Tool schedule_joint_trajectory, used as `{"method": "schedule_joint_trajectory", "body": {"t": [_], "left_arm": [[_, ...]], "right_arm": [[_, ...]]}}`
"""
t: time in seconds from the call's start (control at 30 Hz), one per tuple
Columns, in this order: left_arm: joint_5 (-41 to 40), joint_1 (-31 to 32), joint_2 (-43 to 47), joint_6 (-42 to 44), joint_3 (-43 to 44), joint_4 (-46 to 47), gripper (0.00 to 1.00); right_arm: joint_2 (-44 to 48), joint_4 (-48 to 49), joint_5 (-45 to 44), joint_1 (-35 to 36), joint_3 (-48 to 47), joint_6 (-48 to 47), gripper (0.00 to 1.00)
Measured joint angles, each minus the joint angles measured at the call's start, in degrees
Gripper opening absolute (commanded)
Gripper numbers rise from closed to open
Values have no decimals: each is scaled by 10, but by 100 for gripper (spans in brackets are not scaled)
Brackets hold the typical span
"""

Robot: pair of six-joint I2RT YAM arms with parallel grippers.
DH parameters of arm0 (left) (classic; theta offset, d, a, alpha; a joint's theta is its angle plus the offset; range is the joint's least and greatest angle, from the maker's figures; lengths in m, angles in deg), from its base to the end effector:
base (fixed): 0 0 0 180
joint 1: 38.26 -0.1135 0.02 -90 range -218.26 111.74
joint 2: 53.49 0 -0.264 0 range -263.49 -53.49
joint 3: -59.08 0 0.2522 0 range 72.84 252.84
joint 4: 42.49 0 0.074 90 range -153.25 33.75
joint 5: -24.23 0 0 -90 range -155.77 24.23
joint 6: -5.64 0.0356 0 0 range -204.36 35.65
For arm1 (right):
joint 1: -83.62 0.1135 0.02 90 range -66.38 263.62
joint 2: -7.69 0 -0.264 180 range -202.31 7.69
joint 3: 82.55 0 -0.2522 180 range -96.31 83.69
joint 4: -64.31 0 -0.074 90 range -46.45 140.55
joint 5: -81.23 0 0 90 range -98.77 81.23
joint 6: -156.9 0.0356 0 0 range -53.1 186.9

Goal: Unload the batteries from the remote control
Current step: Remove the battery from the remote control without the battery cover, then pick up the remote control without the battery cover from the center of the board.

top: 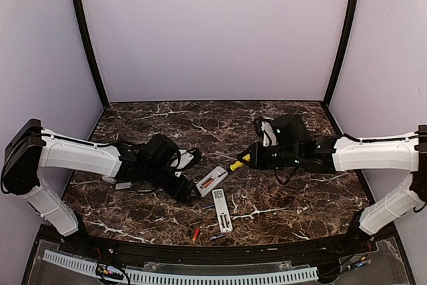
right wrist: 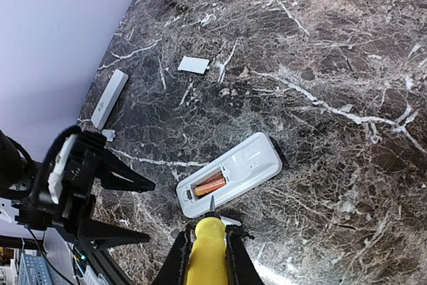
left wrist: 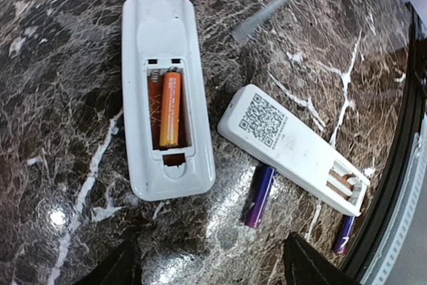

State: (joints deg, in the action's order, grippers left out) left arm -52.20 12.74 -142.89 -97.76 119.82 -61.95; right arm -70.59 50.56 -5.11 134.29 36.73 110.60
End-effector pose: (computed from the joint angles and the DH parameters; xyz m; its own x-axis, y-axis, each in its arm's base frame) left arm 0.1893 -0.2470 0.1757 -0.6537 0.4493 -0.6089 0.7222 0.6108 -0.3246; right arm 0.1886 0.2338 0.2390 -0.7953 0.1172 -0.5948 -0.3555 0.7045 0.6143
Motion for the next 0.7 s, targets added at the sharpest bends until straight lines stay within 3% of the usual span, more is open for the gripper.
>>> {"method": "schedule_joint_trajectory", "body": {"t": [0.13, 0.4, 0.7], "left_arm": [[17, -23, -3, -40, 19, -11, 50], [53, -63, -44, -89, 58, 14, 41], [64, -65, -97, -92, 77, 20, 36]], "right_arm": [[-36, -15, -23, 25, -24, 2, 0], [-85, -44, -59, 49, -74, 13, 0], [-123, -78, -71, 60, -116, 16, 0]]}}
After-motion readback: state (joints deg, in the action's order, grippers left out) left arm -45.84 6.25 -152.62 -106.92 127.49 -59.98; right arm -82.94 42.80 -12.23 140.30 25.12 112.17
